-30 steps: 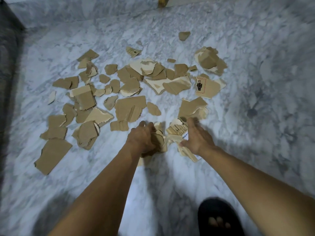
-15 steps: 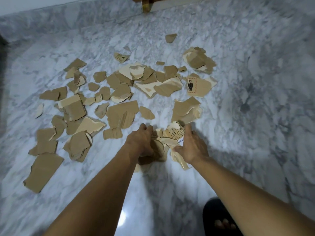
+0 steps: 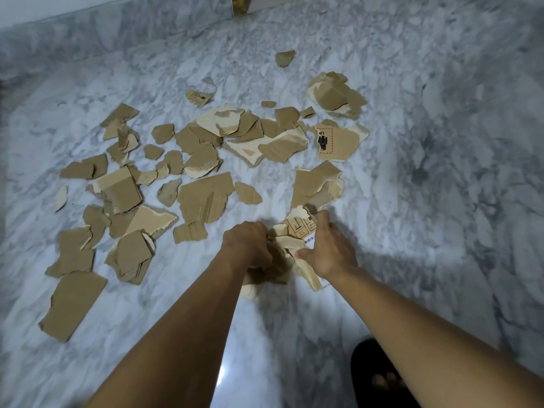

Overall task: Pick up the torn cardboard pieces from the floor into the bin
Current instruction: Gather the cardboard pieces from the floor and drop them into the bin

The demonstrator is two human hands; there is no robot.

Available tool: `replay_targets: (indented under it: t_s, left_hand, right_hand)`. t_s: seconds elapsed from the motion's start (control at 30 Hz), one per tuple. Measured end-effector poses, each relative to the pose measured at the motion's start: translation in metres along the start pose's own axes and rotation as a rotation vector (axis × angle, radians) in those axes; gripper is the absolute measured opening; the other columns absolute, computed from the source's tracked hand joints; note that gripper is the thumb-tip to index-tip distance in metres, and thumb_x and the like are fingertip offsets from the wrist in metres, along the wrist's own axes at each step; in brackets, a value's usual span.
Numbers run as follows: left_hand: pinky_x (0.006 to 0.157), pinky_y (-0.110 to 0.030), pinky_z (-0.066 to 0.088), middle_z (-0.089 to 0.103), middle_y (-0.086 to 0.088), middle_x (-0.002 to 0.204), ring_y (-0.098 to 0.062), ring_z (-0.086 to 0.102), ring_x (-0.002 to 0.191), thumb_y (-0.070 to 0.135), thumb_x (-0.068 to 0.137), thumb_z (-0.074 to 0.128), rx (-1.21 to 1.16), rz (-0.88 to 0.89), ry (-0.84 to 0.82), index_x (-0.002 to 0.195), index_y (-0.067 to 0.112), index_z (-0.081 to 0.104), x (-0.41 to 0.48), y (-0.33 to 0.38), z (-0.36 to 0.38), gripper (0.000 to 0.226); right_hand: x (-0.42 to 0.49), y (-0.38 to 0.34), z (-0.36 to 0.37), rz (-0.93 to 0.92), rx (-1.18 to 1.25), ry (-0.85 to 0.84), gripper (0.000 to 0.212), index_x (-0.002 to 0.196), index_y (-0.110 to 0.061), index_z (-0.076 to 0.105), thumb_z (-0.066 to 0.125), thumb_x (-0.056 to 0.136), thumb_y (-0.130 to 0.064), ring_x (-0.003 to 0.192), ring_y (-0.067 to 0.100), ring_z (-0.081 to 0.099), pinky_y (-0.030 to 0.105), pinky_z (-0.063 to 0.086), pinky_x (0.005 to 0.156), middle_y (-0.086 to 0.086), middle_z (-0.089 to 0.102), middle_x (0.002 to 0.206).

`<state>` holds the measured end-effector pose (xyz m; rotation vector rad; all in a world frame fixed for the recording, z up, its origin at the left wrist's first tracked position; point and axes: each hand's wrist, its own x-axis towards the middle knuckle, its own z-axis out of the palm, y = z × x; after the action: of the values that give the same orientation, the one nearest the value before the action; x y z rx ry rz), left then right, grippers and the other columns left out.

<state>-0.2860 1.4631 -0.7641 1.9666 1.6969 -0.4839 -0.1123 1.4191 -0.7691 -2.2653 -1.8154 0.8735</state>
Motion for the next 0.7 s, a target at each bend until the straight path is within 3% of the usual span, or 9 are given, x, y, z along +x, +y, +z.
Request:
replay_targets:
  t_s: [0.1, 0.37, 0.47, 0.57, 0.6, 0.7]
  left_hand:
    - [0.079, -0.033, 0.049, 0.064, 0.005, 0.114, -0.022, 0.063, 0.104, 0.039, 0.063, 0.079, 0.019, 0.061, 0.038, 0.118, 0.033, 0.061, -0.003, 0.004, -0.003, 0.059]
    - [0.079, -0.033, 0.052, 0.065, 0.002, 0.114, -0.023, 0.063, 0.102, 0.036, 0.066, 0.076, -0.096, 0.041, 0.01, 0.119, 0.031, 0.056, -0.011, -0.007, -0.006, 0.056]
    - [0.086, -0.033, 0.053, 0.067, 0.002, 0.115, -0.025, 0.062, 0.107, 0.042, 0.061, 0.081, -0.331, -0.033, 0.033, 0.123, 0.025, 0.055, -0.021, -0.024, -0.007, 0.069]
    - [0.068, -0.016, 0.049, 0.065, 0.001, 0.099, -0.025, 0.06, 0.096, 0.027, 0.071, 0.083, -0.701, -0.135, 0.188, 0.121, 0.011, 0.056, -0.036, -0.055, -0.013, 0.059]
    - [0.067, -0.019, 0.047, 0.063, 0.0, 0.097, -0.026, 0.06, 0.095, 0.023, 0.073, 0.083, -0.795, -0.162, 0.239, 0.119, 0.009, 0.056, -0.041, -0.063, -0.017, 0.056]
    - [0.083, -0.035, 0.052, 0.069, -0.003, 0.104, -0.028, 0.064, 0.099, 0.028, 0.068, 0.089, -0.972, -0.2, 0.274, 0.115, 0.012, 0.061, -0.06, -0.071, -0.029, 0.057]
  right_hand:
    - [0.001, 0.002, 0.0, 0.014, 0.016, 0.006, 0.078, 0.129, -0.018, 0.03, 0.085, 0.077, -0.037, 0.108, 0.037, 0.061, 0.041, 0.049, 0.078, 0.009, 0.057, 0.123]
    - [-0.006, 0.002, 0.002, 0.041, 0.1, 0.025, 0.075, 0.123, -0.023, 0.028, 0.085, 0.076, -0.037, 0.106, 0.035, 0.061, 0.041, 0.052, 0.078, 0.007, 0.059, 0.12]
    - [-0.007, 0.005, -0.004, 0.053, 0.203, 0.048, 0.07, 0.115, -0.027, 0.028, 0.085, 0.076, -0.037, 0.102, 0.031, 0.062, 0.037, 0.049, 0.073, 0.001, 0.061, 0.118]
    - [-0.011, 0.005, -0.019, 0.102, 0.336, 0.124, 0.07, 0.11, -0.028, 0.027, 0.086, 0.073, -0.038, 0.093, 0.031, 0.064, 0.038, 0.052, 0.072, 0.0, 0.064, 0.112]
    - [-0.014, 0.004, -0.025, 0.112, 0.393, 0.142, 0.072, 0.108, -0.029, 0.027, 0.088, 0.071, -0.038, 0.09, 0.03, 0.065, 0.041, 0.055, 0.074, -0.001, 0.065, 0.108]
    - [-0.025, -0.004, -0.045, 0.105, 0.578, 0.128, 0.079, 0.116, -0.03, 0.027, 0.091, 0.069, -0.03, 0.089, 0.02, 0.064, 0.039, 0.054, 0.08, -0.009, 0.062, 0.102]
